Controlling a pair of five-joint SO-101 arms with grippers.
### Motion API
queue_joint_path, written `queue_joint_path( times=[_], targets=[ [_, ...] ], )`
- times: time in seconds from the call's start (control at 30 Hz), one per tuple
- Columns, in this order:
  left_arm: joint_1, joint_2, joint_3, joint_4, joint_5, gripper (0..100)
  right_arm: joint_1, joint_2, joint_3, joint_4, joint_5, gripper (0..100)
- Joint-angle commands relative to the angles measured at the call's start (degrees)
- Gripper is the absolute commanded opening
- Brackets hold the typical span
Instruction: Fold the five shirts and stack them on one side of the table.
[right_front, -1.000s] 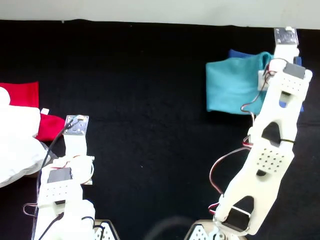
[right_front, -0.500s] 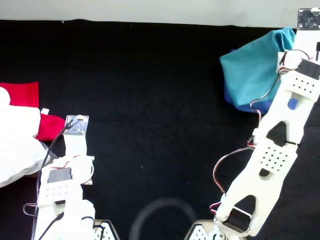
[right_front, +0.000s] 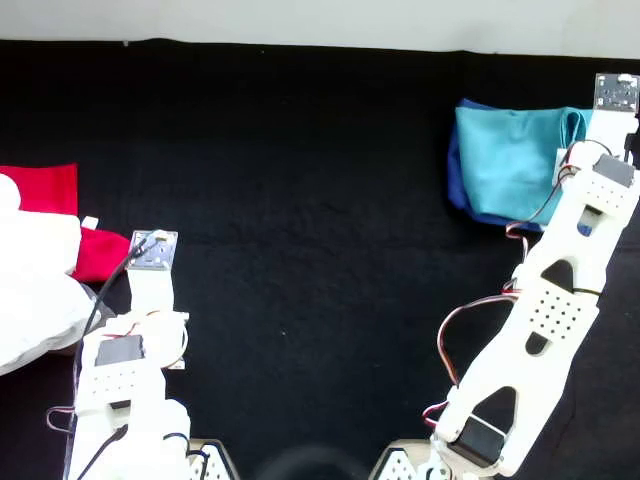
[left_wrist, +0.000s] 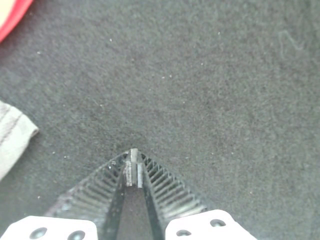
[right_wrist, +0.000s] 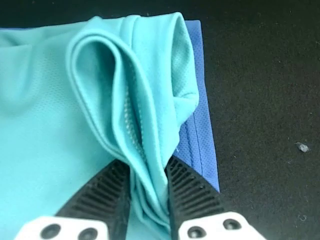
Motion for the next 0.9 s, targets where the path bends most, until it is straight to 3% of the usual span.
queue_joint_path(
  times=[0.0, 0.1, 0.3, 0.67, 0.77, 0.87],
  targets=[
    [0.8, -0.7, -0.1, -0.9, 0.6, 1, 0.1, -0.4, -3.5, -0.7, 0.4, 0.9],
    [0.8, -0.7, -0.1, -0.9, 0.6, 1, 0.1, -0.1, -3.9, -0.2, 0.4, 1.7],
    [0.8, -0.7, -0.1, -0.9, 0.6, 1, 0.7, -1.8, -5.8, 1.1, 0.2, 19.9],
    [0.8, -0.7, -0.1, -0.9, 0.6, 1, -2.0, -6.7, -14.2, 2.4, -3.2, 17.6],
    [0.8, -0.7, -0.1, -0.9, 0.6, 1, -3.3, -6.2, -14.1, 3.9, -3.2, 2.4],
    [0.8, -0.7, -0.1, -0.9, 0.6, 1, -4.5, -5.7, -11.6, 4.4, -3.3, 2.1]
  ],
)
